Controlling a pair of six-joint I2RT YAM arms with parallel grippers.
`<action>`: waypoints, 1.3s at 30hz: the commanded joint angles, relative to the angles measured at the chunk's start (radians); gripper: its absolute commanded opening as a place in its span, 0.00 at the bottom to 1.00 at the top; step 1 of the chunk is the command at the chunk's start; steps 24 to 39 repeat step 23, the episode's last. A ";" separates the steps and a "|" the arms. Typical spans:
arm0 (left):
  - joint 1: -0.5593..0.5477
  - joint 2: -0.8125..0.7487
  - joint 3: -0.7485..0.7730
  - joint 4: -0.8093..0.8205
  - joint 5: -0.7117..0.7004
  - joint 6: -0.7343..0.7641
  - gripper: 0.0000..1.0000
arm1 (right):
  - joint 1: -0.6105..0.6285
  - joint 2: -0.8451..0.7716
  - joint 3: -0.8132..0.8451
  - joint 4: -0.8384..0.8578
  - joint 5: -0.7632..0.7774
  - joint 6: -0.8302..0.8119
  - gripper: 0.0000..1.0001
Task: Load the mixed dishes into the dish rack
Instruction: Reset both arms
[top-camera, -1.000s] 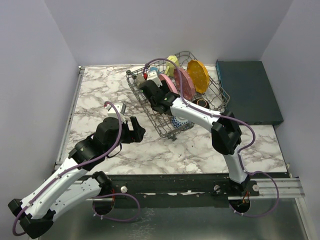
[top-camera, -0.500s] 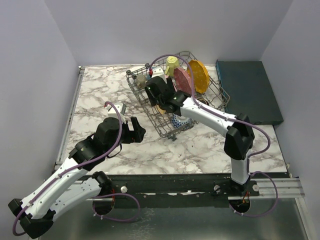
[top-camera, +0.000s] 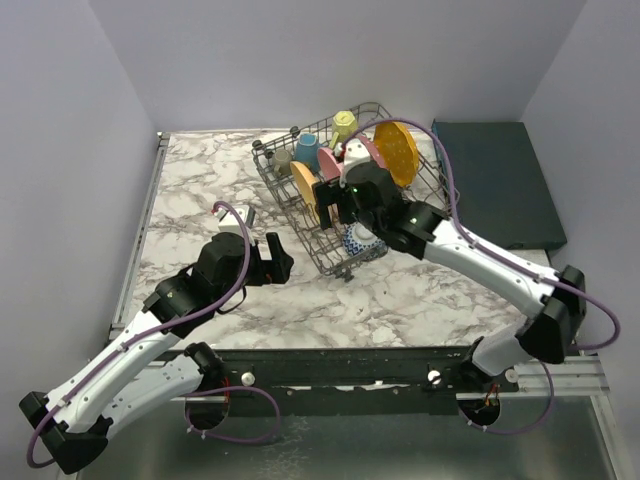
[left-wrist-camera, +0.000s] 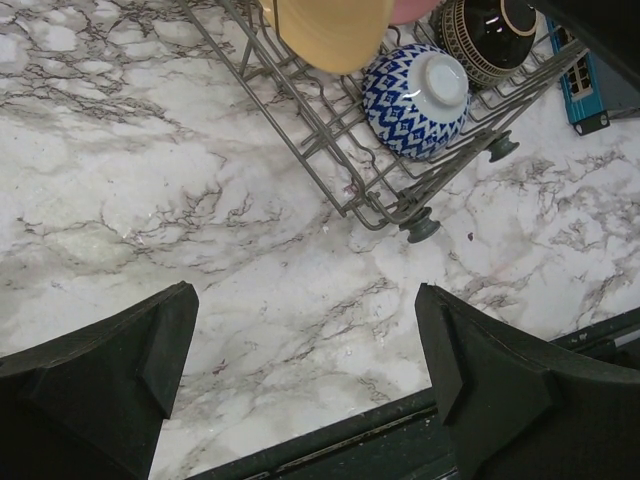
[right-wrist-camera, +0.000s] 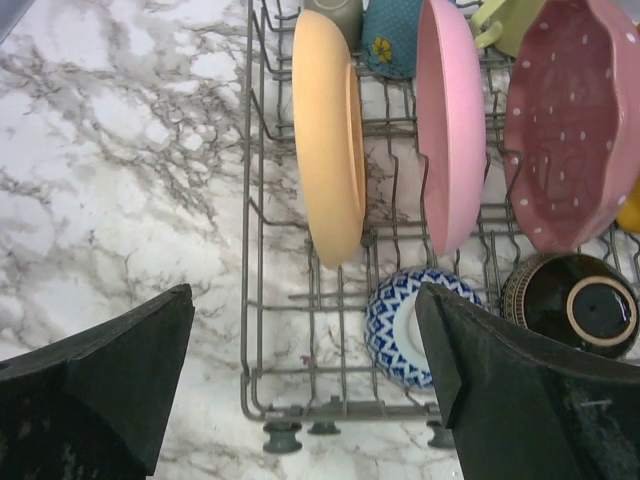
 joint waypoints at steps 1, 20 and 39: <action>0.002 -0.008 0.024 0.003 -0.021 0.008 0.99 | -0.004 -0.173 -0.143 0.076 -0.077 0.003 1.00; 0.002 -0.053 0.056 0.020 -0.102 0.034 0.99 | -0.005 -0.798 -0.580 0.126 -0.089 0.086 1.00; 0.002 -0.051 0.055 0.022 -0.132 0.021 0.99 | -0.004 -0.827 -0.593 0.112 -0.076 0.090 1.00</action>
